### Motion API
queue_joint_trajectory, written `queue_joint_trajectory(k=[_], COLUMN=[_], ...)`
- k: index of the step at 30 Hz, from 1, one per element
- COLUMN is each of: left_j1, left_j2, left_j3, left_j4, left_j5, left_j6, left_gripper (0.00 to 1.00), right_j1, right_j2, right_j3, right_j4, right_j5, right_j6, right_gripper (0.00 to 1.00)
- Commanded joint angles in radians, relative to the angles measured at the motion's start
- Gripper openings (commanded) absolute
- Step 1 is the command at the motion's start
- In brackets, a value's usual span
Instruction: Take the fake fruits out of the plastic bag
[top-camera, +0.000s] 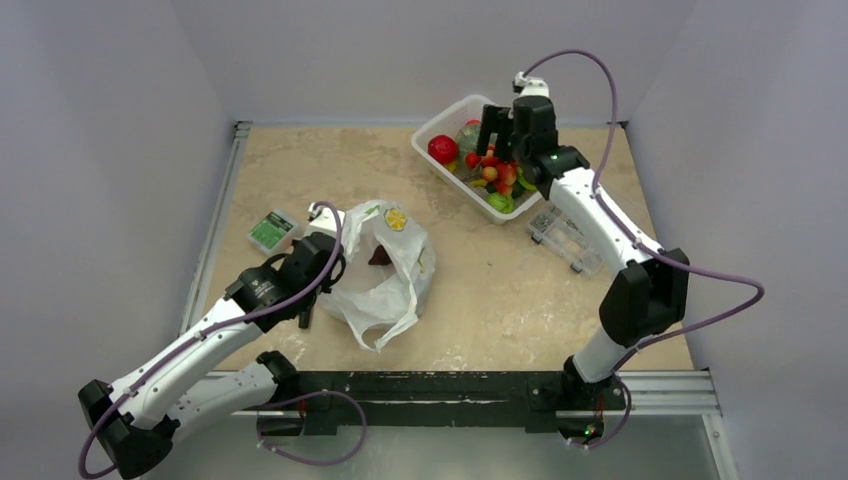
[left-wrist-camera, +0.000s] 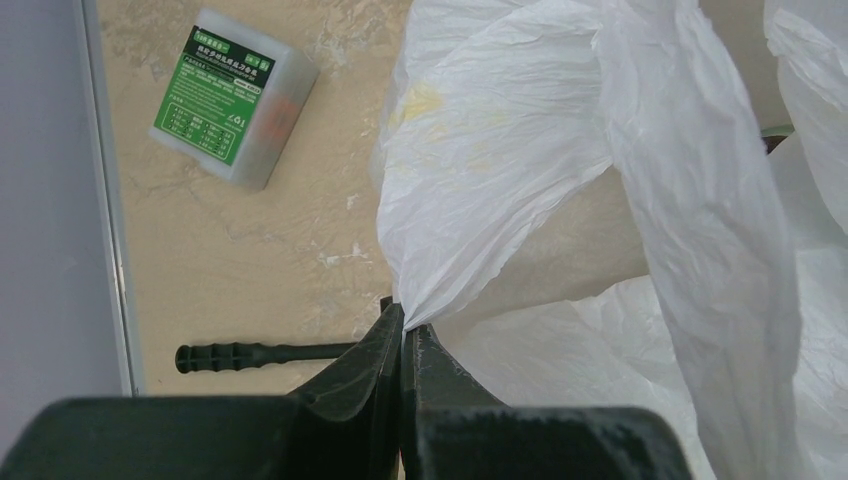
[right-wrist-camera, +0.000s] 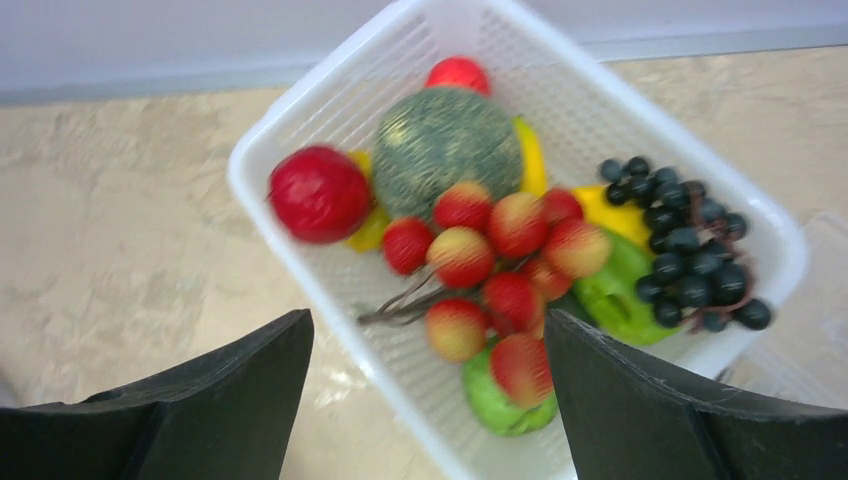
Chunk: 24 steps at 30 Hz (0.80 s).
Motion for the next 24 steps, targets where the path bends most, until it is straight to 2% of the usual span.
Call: queue_joint_trajectory(k=[1, 12, 17, 20, 22, 24], left_j1=[0.008, 0.008, 0.008, 0.008, 0.007, 0.008], left_j2=[-0.004, 0.033, 0.095, 0.121, 0.122, 0.117], left_j3=[0.018, 0.028, 0.047, 0.055, 0.056, 0.054], left_j4=[0.016, 0.020, 0.018, 0.015, 0.015, 0.015], left_j5=[0.007, 0.067, 0.115, 0.125, 0.126, 0.123], left_j6=[0.014, 0.030, 0.042, 0.046, 0.046, 0.045], left_gripper=[0.00, 0.00, 0.00, 0.00, 0.00, 0.00], right_j1=[0.113, 0.312, 0.416, 0.527, 0.586, 0.638], right_j2=[-0.064, -0.271, -0.406, -0.462, -0.463, -0.430], right_j3=[-0.064, -0.306, -0.477, -0.560, -0.590, -0.582], right_j4=[0.035, -0.001, 0.068, 0.153, 0.221, 0.257], right_j5=[0.016, -0.062, -0.207, -0.212, -0.240, -0.241], right_j6=[-0.041, -0.018, -0.005, 0.019, 0.040, 0.045], right_gripper=[0.86, 0.84, 0.70, 0.58, 0.48, 0.44])
